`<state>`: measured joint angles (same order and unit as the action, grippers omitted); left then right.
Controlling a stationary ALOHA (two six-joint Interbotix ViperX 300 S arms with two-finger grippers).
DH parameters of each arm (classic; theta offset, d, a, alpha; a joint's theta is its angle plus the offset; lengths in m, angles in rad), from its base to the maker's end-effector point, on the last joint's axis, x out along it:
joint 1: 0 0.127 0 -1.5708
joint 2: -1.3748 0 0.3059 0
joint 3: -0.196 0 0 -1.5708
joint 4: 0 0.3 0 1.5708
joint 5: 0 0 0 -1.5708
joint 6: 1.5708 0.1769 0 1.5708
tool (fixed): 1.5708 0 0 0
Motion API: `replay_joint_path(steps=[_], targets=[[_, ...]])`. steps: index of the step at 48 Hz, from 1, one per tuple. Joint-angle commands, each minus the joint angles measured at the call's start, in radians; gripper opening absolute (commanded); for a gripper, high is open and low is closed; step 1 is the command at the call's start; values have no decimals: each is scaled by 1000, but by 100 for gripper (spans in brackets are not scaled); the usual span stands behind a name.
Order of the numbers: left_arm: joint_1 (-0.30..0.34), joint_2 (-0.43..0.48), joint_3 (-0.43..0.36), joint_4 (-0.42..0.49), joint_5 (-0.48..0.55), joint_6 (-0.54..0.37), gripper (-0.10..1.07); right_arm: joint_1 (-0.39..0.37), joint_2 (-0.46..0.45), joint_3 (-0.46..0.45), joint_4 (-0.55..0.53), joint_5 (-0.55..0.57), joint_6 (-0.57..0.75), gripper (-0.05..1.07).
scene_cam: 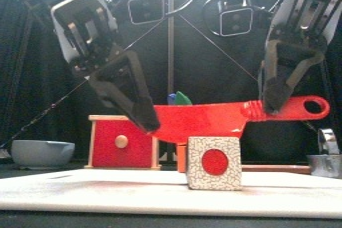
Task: Cut sushi
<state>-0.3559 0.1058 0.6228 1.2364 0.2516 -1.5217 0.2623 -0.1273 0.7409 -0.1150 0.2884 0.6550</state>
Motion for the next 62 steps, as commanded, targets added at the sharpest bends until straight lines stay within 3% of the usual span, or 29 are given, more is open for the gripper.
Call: replay_joint_path(steps=[1, 35, 62], targets=[[2, -49, -12, 14, 3, 0, 52, 3, -41, -11, 3, -3, 3, 22], [-54, -3, -25, -94, -5, -6, 52, 52, 57, -20, 51, -48, 5, 22], [-69, -3, -23, -120, 3, -3, 52, 71, 23, -31, 67, -41, 5, 22]])
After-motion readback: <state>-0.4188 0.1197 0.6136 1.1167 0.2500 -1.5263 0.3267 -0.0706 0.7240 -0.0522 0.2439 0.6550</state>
